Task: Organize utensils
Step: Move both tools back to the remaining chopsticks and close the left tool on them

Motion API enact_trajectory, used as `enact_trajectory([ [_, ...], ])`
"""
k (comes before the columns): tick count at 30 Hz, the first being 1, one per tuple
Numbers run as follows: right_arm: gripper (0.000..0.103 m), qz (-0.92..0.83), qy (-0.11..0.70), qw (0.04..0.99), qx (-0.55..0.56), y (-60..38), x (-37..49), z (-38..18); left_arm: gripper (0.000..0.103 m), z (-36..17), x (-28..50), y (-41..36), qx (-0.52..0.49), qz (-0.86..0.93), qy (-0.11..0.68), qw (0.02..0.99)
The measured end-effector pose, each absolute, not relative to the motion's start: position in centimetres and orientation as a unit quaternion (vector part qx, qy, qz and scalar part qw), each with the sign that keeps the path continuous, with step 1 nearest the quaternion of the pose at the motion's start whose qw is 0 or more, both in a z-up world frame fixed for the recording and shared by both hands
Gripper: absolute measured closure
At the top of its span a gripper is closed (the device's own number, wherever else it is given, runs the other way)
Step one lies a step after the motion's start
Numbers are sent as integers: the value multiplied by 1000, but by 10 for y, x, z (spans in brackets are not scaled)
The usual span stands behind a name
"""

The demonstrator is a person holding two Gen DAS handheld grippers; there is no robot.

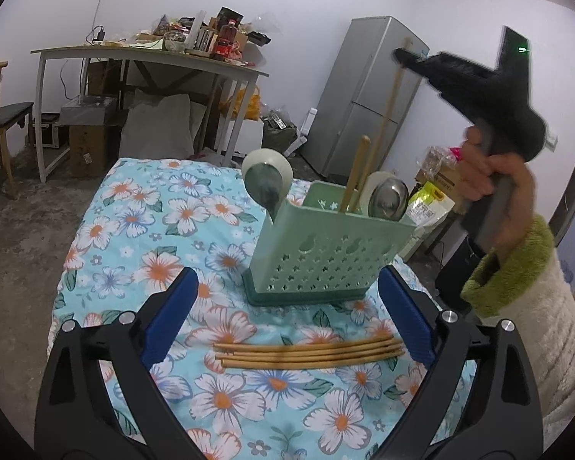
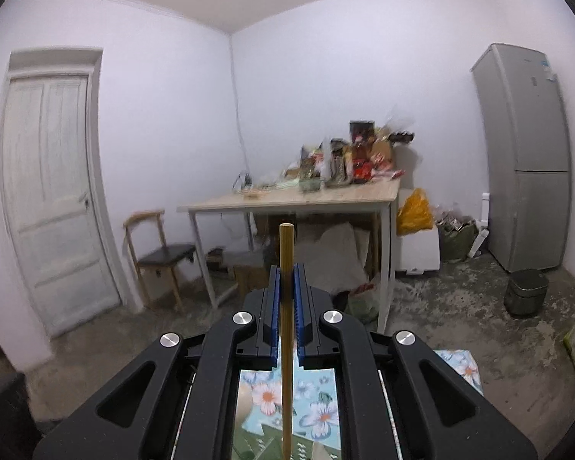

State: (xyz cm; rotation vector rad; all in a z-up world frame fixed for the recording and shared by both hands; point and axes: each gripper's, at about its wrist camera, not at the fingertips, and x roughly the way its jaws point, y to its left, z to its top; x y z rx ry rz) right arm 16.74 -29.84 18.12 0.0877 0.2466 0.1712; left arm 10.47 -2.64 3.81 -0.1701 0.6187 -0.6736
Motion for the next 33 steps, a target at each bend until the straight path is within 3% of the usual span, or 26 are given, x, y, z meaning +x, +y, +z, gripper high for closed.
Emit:
enact_trajectory([
  [4, 94, 79, 159, 984, -3, -281, 178, 155, 12, 36, 105, -26, -81, -322, 302, 893],
  [6, 83, 81, 172, 982, -12, -275, 178, 147, 12, 34, 106, -26, -81, -320, 305, 893],
  [8, 62, 81, 173, 981, -7, -276, 174, 143, 12, 33, 107, -26, -82, -318, 307, 893],
  [11, 56, 82, 169, 982, 13, -284, 165, 145, 12, 33, 108, -27, -82, -317, 308, 893],
  [23, 48, 71, 147, 980, 113, -314, 88, 146, 12, 25, 116, -26, -86, -308, 321, 892],
  [33, 46, 65, 230, 960, 145, -305, 42, 85, 12, 13, 118, -27, -85, -297, 345, 886],
])
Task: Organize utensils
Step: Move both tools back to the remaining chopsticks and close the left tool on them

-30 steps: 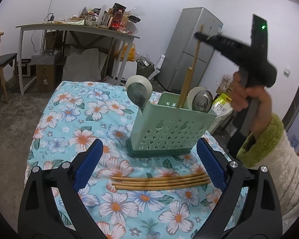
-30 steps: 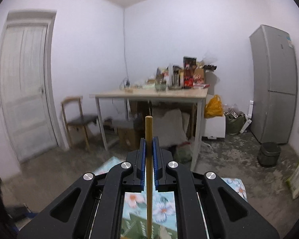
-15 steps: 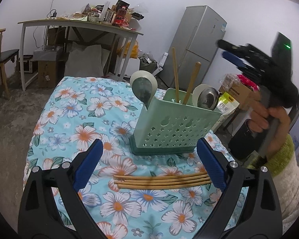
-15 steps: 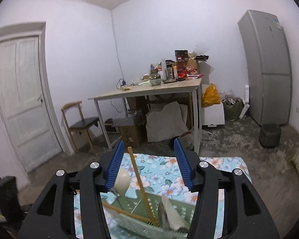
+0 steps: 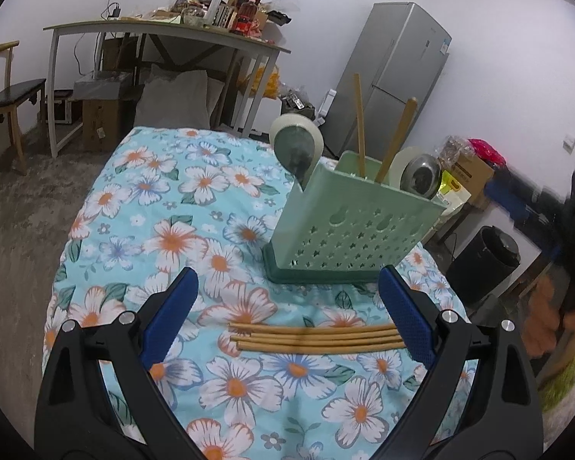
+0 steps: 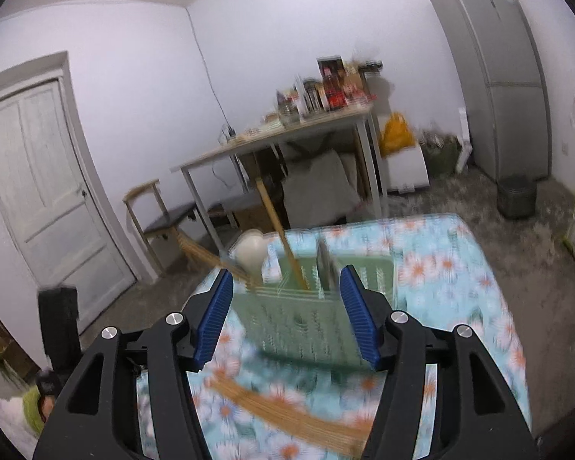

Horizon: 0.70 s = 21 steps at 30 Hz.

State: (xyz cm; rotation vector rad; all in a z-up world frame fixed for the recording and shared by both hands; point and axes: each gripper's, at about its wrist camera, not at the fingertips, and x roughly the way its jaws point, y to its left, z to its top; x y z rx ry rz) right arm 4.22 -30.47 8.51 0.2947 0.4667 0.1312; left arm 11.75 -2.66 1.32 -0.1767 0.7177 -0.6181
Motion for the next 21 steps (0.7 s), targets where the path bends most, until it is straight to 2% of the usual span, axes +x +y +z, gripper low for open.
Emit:
enact_trajectory([
  [9, 46, 44, 327, 925, 188, -296, 32, 19, 12, -11, 114, -26, -115, -314, 397, 854],
  [16, 46, 47, 342, 920, 187, -285, 28, 10, 47, -55, 126, -22, -225, -326, 473, 787],
  [21, 46, 48, 337, 921, 191, -288, 31, 15, 61, -89, 138, -14, -310, -312, 511, 739],
])
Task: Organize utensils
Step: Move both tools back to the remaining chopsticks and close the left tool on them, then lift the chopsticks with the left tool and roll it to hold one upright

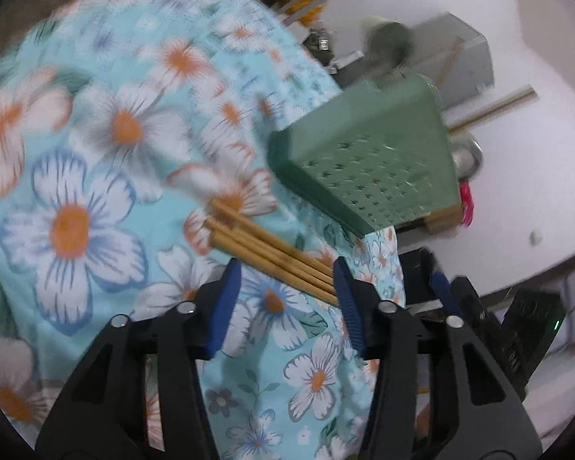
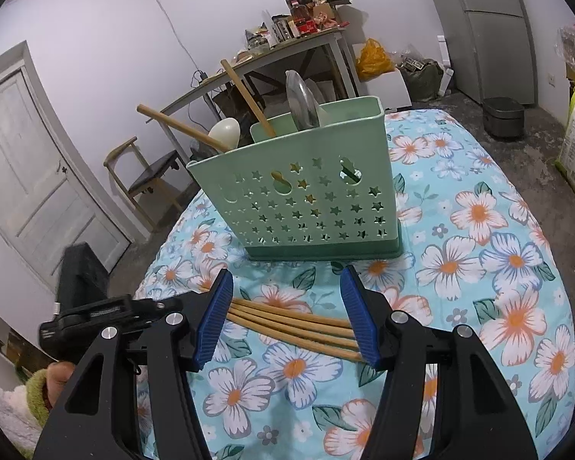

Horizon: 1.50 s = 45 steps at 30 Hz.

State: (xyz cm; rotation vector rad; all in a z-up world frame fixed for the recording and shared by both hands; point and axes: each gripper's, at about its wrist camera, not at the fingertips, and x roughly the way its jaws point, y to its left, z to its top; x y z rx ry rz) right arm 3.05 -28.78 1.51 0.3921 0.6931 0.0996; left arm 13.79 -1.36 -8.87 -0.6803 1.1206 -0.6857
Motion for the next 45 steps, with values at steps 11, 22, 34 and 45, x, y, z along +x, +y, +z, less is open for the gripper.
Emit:
enact_trajectory([
  [11, 46, 50, 346, 915, 201, -288, 33, 8, 89, -123, 151, 2, -404, -281, 520, 698],
  [22, 46, 46, 344, 915, 208, -291, 31, 9, 95, -113, 145, 25, -426, -281, 506, 696],
  [34, 46, 51, 343, 914, 212, -290, 31, 9, 74, -121, 133, 43, -486, -267, 543, 631],
  [45, 46, 48, 343, 911, 224, -294, 29, 5, 79, -137, 148, 27, -511, -225, 552, 619],
])
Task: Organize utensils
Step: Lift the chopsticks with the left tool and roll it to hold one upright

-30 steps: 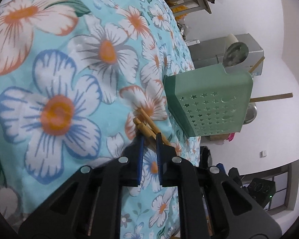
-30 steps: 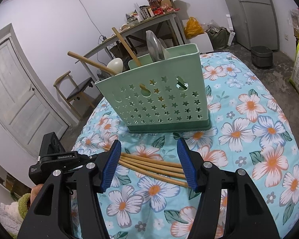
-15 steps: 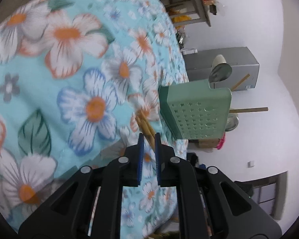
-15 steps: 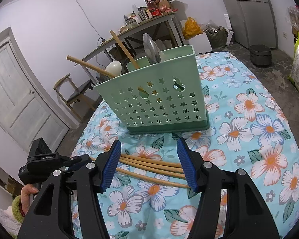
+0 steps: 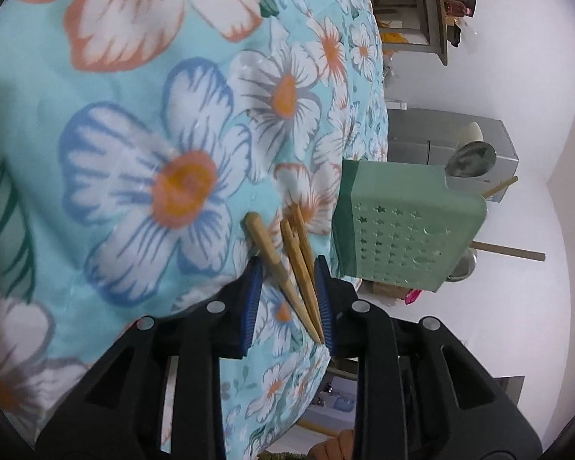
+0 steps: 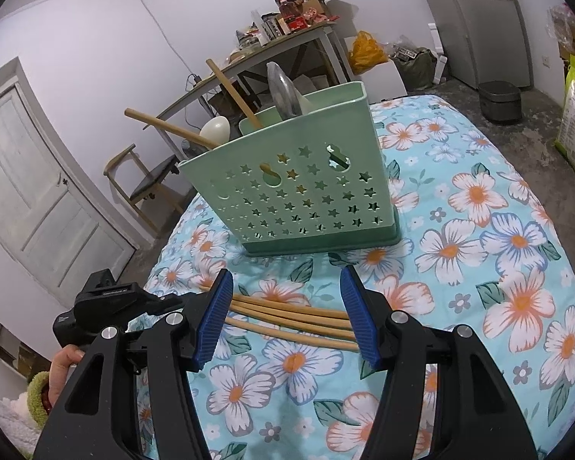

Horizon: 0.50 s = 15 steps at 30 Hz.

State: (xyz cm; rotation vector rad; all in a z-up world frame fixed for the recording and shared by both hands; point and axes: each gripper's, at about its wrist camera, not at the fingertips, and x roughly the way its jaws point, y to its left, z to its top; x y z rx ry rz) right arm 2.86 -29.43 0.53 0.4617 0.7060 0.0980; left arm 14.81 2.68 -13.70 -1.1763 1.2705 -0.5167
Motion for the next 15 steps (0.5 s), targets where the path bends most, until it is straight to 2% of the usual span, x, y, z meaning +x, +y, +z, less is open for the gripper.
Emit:
enact_trajectory([
  [8, 46, 46, 343, 910, 227, -297, 29, 4, 93, -140, 147, 28, -506, -218, 546, 632],
  [15, 46, 42, 339, 912, 229, -299, 27, 5, 94, -138, 141, 31, -497, -230, 535, 644],
])
